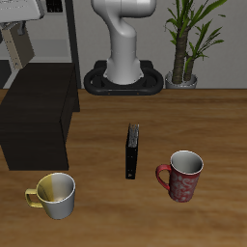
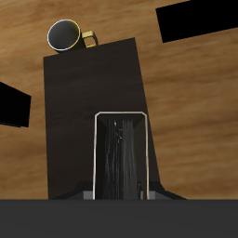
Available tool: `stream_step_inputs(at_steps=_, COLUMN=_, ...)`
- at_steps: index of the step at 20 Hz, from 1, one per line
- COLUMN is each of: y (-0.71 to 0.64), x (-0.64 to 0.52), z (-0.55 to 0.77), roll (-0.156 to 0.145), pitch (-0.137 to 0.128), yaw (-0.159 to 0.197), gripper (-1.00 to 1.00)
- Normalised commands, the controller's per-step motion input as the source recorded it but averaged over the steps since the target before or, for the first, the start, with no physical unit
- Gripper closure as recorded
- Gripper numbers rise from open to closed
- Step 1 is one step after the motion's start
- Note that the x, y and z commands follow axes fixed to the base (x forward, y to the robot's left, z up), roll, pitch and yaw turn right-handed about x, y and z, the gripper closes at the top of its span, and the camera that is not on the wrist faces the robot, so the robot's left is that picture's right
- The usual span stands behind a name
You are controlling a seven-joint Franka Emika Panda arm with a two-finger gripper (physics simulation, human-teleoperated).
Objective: Yellow book upright top shelf and black book top region shelf and red mug top shelf
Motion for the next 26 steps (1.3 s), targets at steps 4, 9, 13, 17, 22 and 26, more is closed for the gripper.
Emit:
stream_step_inputs(at_steps=4, y=-0.08, x=0.01, z=-0.16, roll=-0.015, pitch=0.013, yaw=0.016, gripper=1.00)
stream_step_inputs(at_steps=9, y=-0.22, x=0.00, z=-0.19, roll=-0.043, pitch=0.012, yaw=-0.008, gripper=1.00)
stream_step_inputs(at_steps=13, y=0.04, x=0.10, z=-0.26, roll=-0.028, pitch=0.056, yaw=0.015, gripper=1.00)
stream_step_inputs(at_steps=17, y=0.19, x=0.03, z=-0.18, roll=0.020, pitch=0.038, yaw=0.002, gripper=-1.00)
stream_step_inputs(at_steps=22, y=0.20, x=-0.02, z=-0.02, roll=0.023, pitch=0.009, yaw=0.022, gripper=-1.00)
stream_step_inputs(at_steps=26, y=0.11, x=0.01, z=0.05, roll=0.002, pitch=0.009, yaw=0.028, gripper=-1.00)
